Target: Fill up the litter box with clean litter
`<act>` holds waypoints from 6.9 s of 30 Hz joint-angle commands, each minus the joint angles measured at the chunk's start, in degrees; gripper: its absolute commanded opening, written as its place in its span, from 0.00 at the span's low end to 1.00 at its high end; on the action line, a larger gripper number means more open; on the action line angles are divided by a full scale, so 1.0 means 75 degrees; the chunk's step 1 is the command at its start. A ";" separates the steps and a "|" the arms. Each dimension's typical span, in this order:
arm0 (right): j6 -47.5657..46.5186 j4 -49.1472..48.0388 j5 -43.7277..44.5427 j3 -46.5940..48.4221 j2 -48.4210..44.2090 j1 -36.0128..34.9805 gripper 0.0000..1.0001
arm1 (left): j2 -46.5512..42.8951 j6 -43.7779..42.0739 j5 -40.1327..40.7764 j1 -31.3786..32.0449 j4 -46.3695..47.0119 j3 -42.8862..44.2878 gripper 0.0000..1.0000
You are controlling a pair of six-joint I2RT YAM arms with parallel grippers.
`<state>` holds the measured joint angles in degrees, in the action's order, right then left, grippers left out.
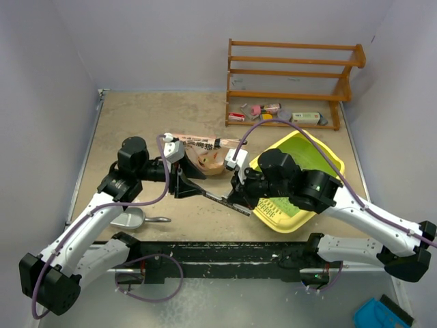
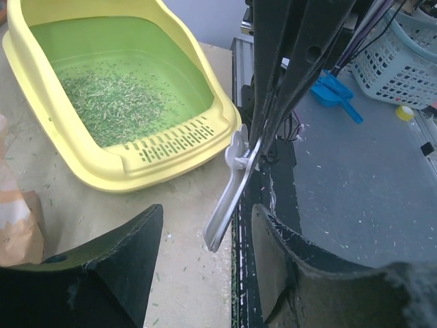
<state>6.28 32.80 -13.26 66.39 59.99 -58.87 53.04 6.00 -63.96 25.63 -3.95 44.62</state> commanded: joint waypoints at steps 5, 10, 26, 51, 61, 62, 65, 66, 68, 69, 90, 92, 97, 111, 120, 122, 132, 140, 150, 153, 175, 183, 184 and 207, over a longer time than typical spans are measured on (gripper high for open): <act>-0.0059 -0.0640 0.0098 0.0475 0.0138 -0.0014 0.00 | 0.0114 -0.0019 -0.0295 0.0028 0.0182 0.0049 0.57; -0.0156 -0.0756 0.0300 0.0623 0.0139 -0.0014 0.00 | 0.0132 -0.0015 -0.0287 0.0028 0.0167 0.0042 0.56; -0.0241 -0.1007 0.0992 0.0593 -0.0014 -0.0013 0.00 | 0.0065 0.0118 -0.0446 0.0028 0.0344 0.0042 0.43; -0.0039 -0.0356 0.1346 0.0524 -0.0028 -0.0008 0.45 | 0.0370 -0.1067 -0.0902 0.0022 -0.0441 0.0344 0.00; -0.0252 -0.0354 0.0414 0.0565 0.0100 -0.0014 0.42 | 0.0229 -0.0981 -0.1530 0.0027 -0.0002 0.0148 0.00; -0.0283 -0.0364 0.0322 0.0559 0.0108 -0.0008 0.41 | 0.0229 -0.0987 -0.1527 0.0028 0.0003 0.0142 0.00; -0.0298 -0.0395 0.0004 0.0564 0.0193 -0.0014 0.37 | 0.0241 -0.0940 -0.1520 0.0028 0.0050 0.0132 0.00; -0.0300 -0.0410 -0.0070 0.0569 0.0220 -0.0014 0.35 | 0.0251 -0.0923 -0.1496 0.0028 0.0053 0.0132 0.00; -0.0311 -0.0412 -0.0185 0.0579 0.0288 -0.0014 0.28 | 0.0264 -0.0901 -0.1452 0.0025 0.0067 0.0133 0.00; -0.0322 -0.0400 -0.0209 0.0587 0.0322 -0.0005 0.21 | 0.0257 -0.0859 -0.1397 0.0028 0.0086 0.0122 0.00; -0.2455 0.0069 0.4057 0.0898 0.0130 0.1150 0.00 | 0.0762 -0.2000 0.5583 0.0023 0.0471 0.0946 0.43; -0.2661 0.0016 0.3007 0.1089 0.0281 0.2081 0.00 | 0.1135 -0.2603 0.5570 0.0022 0.0566 0.1032 0.43; -0.3396 0.0407 0.1058 0.1977 0.1260 0.3111 0.00 | 0.2135 -0.4136 0.5438 0.0017 0.0240 0.1514 0.45; -0.4213 0.1923 -0.0415 0.4284 0.3563 0.3255 0.00 | 0.3224 -0.6841 0.5745 0.0017 0.0048 0.1645 0.48; -0.5169 0.2387 -0.0460 0.5376 0.4756 0.3678 0.00 | 0.3697 -0.7299 0.5963 0.0005 0.0297 0.1644 0.41; -0.5489 0.2537 -0.0713 0.5607 0.5038 0.3791 0.00 | 0.3743 -0.7327 0.5810 0.0005 0.0227 0.1690 0.30; -0.6624 0.3396 -0.1319 0.6124 0.5614 0.3868 0.00 | 0.3360 -0.7162 0.5047 -0.0077 0.0023 0.1711 0.00; -0.7176 0.3535 -0.1531 0.6025 0.5624 0.3865 0.00 | 0.3056 -0.7052 0.4645 -0.0077 -0.0120 0.1580 0.00; -0.7919 0.3902 -0.2149 0.6066 0.6064 0.3865 0.00 | 0.3045 -0.7005 0.4648 -0.0077 -0.0158 0.1447 0.00; -0.7883 0.3704 -0.2115 0.6076 0.6229 0.3865 0.00 | 0.3020 -0.6985 0.4574 -0.0077 -0.0206 0.1460 0.00; -0.8085 0.3681 -0.2738 0.6914 0.7481 0.3289 0.00 | 0.3055 -0.6813 0.4493 -0.0077 -0.0133 0.1499 0.00; -0.7592 0.2090 -0.2620 0.5998 0.7286 0.3280 0.00 | 0.2987 -0.6687 0.4415 -0.0077 -0.0116 0.1510 0.00; -0.7512 0.1829 -0.2609 0.5827 0.7203 0.3279 0.00 | 0.2985 -0.6648 0.4424 -0.0077 -0.0098 0.1515 0.00; -0.5761 0.2090 -0.0940 0.7120 0.7639 0.2551 0.00 | 0.3447 -0.6235 0.4435 -0.0077 -0.0143 0.1885 0.00</act>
<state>-42.44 51.64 -23.20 115.59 115.94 -38.20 78.67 -42.37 -26.85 23.88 -9.08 54.98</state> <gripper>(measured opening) 0.042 0.006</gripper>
